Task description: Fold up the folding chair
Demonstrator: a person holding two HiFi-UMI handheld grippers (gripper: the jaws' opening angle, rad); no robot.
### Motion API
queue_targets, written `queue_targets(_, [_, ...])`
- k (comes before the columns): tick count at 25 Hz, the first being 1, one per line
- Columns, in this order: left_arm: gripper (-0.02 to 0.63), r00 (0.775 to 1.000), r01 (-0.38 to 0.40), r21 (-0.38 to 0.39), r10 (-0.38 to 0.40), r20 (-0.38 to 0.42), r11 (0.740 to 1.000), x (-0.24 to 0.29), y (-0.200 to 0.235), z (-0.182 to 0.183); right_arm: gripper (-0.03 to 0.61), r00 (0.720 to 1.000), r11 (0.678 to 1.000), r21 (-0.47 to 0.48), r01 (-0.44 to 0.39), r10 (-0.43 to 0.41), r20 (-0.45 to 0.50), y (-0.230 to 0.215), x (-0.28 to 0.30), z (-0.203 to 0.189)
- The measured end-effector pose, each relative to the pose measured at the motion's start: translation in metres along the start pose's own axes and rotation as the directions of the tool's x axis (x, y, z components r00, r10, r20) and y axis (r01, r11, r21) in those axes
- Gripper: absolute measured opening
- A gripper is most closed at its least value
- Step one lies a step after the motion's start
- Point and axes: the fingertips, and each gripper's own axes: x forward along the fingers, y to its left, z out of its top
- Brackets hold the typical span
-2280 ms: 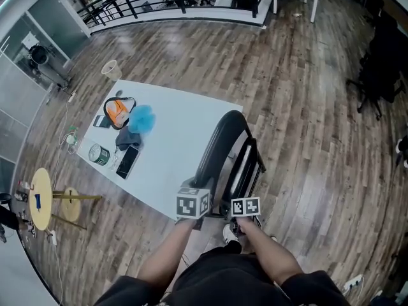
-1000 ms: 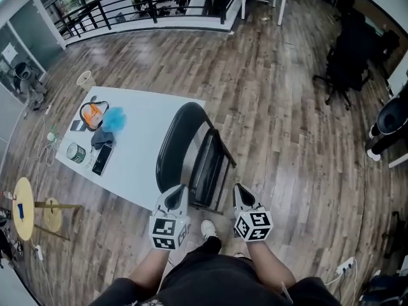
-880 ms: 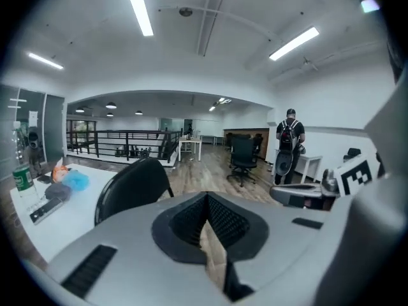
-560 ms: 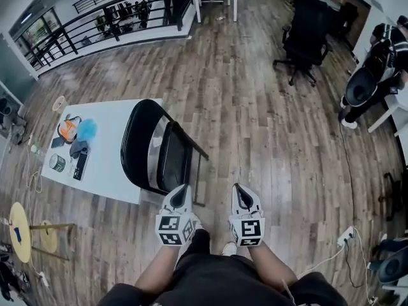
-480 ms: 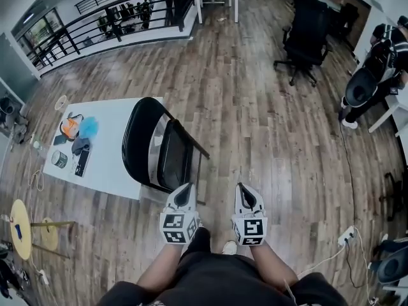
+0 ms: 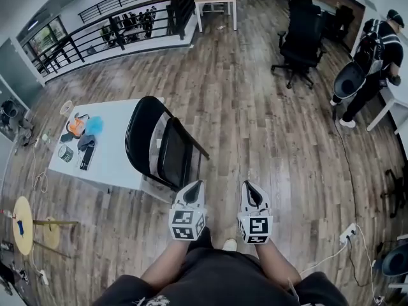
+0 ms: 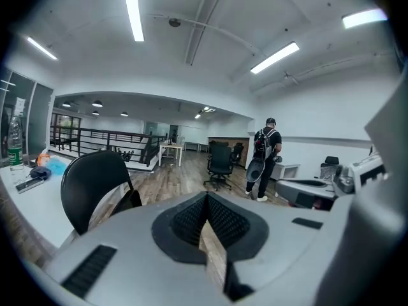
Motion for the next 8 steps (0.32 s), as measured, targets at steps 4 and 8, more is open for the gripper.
queue_targets(4, [0.005,1.000,0.012,0.008,-0.012,0.008,1.000,-0.013,-0.013,-0.002,0.014,1.000,1.000,-0.012,0.003,-0.003,0.012,0.002,-0.017,0.003])
queue_targets(8, [0.005,1.000,0.010,0.017,-0.010,0.018,1.000,-0.024,-0.020,0.001,0.014,1.000,1.000,-0.021,0.003,-0.002,0.019,0.005,-0.031,0.006])
